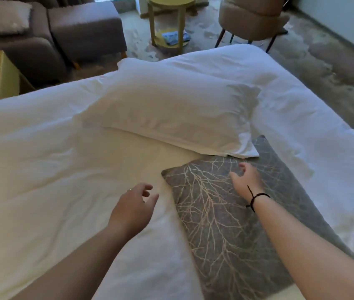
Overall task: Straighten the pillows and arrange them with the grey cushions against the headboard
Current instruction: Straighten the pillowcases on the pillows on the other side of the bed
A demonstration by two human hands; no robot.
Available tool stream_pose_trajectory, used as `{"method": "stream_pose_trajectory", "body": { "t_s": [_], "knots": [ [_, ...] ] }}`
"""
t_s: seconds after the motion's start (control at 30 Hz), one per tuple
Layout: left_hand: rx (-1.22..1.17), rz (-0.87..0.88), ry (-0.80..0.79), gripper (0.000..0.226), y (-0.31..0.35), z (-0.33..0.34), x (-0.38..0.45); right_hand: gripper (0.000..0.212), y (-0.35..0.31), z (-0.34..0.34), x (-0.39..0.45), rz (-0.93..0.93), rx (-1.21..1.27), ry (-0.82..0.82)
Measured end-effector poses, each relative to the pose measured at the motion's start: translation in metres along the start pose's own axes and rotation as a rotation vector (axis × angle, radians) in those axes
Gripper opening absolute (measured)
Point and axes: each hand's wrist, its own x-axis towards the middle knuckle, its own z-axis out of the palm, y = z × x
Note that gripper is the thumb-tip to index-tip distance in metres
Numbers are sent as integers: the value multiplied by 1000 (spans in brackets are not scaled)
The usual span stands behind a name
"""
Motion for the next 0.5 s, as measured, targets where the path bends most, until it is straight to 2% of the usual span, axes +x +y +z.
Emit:
{"method": "stream_pose_trajectory", "body": {
  "t_s": [0.1,0.17,0.23,0.3,0.37,0.43,0.5],
  "knots": [
    [-44,27,-31,28,20,19,13,55,9,-7,40,-69,-101,32],
    [-81,17,-31,31,20,28,11,64,9,-10,63,-128,-178,-16],
    [-111,-27,-29,34,13,35,4,74,8,-8,82,-158,-312,-71],
    [-129,-90,-29,36,4,39,-2,79,7,-2,97,-133,-431,-57],
    [-138,-142,-25,36,-5,39,-2,68,5,6,108,-88,-473,30],
    [-154,-171,-4,34,-10,37,2,43,0,14,118,6,-419,139],
    [-173,-187,21,32,-11,31,7,40,0,17,128,75,-328,208]
  ]
}}
